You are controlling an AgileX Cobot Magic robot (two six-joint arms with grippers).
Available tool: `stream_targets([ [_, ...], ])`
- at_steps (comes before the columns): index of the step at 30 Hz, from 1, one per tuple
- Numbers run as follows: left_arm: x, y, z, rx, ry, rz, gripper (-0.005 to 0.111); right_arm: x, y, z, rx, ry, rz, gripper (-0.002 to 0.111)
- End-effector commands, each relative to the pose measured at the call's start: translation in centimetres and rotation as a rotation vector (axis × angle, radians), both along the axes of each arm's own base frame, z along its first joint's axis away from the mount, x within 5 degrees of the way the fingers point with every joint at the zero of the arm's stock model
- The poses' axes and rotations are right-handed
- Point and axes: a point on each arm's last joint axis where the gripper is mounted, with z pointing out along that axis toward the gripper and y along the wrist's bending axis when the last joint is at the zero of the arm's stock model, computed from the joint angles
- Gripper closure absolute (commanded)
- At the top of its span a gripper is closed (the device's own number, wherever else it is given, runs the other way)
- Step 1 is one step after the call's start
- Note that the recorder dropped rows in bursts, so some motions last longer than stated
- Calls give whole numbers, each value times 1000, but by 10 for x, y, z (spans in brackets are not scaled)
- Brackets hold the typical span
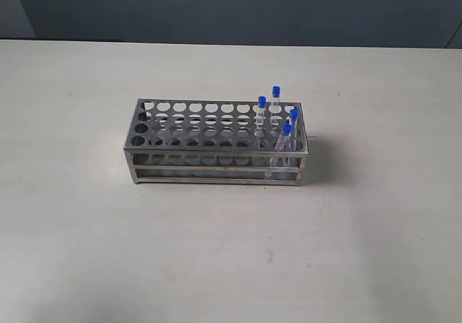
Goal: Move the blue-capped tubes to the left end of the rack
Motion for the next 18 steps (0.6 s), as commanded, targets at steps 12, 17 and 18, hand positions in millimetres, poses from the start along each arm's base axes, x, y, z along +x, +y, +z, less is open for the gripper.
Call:
stream_targets([
  [12, 0, 0, 1, -1, -5, -3, 106, 124, 75, -23, -232, 305, 291, 109],
  [17, 0, 0, 1, -1, -5, -3, 106, 140, 115, -24, -350, 350, 397, 109],
  [18, 0, 0, 1, -1, -5, -3, 106, 142, 124, -25, -377, 354, 423, 107],
])
